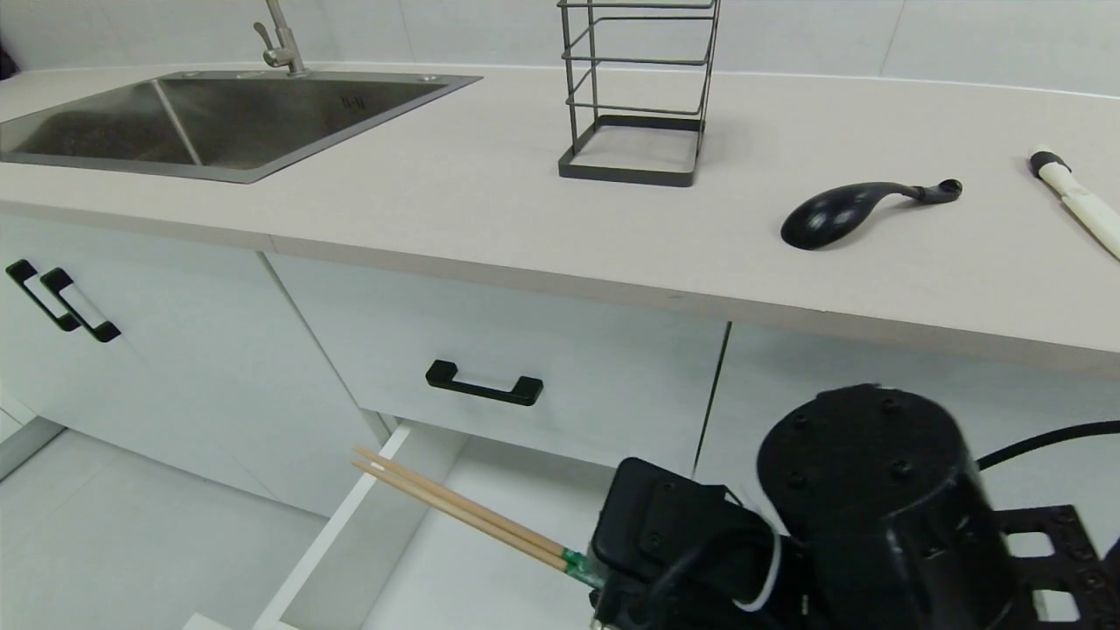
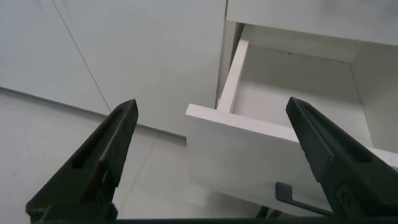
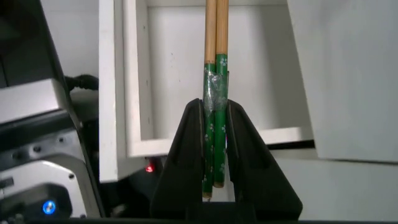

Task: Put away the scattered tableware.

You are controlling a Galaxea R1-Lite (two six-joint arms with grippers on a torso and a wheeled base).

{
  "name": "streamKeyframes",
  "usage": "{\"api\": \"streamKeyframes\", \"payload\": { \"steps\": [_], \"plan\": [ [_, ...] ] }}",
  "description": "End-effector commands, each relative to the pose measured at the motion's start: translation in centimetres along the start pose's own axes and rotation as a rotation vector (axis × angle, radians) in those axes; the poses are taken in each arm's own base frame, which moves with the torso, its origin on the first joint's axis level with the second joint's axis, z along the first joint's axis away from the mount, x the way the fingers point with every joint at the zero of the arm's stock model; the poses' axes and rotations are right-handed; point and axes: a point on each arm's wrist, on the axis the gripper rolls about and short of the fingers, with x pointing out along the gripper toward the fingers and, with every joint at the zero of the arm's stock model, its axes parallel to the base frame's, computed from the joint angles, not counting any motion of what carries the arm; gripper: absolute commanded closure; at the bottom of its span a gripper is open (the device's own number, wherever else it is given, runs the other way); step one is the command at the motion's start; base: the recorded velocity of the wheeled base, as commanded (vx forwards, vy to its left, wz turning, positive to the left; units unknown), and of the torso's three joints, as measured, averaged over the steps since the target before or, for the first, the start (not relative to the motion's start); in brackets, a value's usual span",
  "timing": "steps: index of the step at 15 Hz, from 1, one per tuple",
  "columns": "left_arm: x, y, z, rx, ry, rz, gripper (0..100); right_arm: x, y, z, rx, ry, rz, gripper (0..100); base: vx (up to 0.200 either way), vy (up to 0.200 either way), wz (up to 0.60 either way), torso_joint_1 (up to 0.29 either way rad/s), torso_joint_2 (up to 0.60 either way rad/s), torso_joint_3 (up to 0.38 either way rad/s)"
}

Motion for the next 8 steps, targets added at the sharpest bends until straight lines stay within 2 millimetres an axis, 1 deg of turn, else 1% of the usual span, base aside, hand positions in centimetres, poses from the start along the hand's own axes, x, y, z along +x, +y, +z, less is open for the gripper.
{"api": "streamKeyframes", "payload": {
  "steps": [1,2,3,6,8],
  "plan": [
    [0.0,0.0,0.0,-0.001,-0.001,0.000,0,3.6,0.7,-0.5,0.010,0.042,0.002,100,0.000,0.000,0.00,0.000,0.00,0.000],
    [0.0,0.0,0.0,-0.001,-0.001,0.000,0,4.3,0.8,-0.5,0.013,0.043,-0.004,100,0.000,0.000,0.00,0.000,0.00,0.000],
    [0.0,0.0,0.0,0.000,-0.001,0.000,0,4.6,0.8,-0.4,0.013,0.044,-0.005,100,0.000,0.000,0.00,0.000,0.00,0.000],
    [0.0,0.0,0.0,0.000,-0.001,0.000,0,7.2,0.9,0.4,0.022,0.061,-0.004,100,0.000,0.000,0.00,0.000,0.00,0.000],
    [0.0,0.0,0.0,0.000,-0.001,0.002,0,8.0,0.7,0.7,0.020,0.097,-0.003,100,0.000,0.000,0.00,0.000,0.00,0.000]
  ]
}}
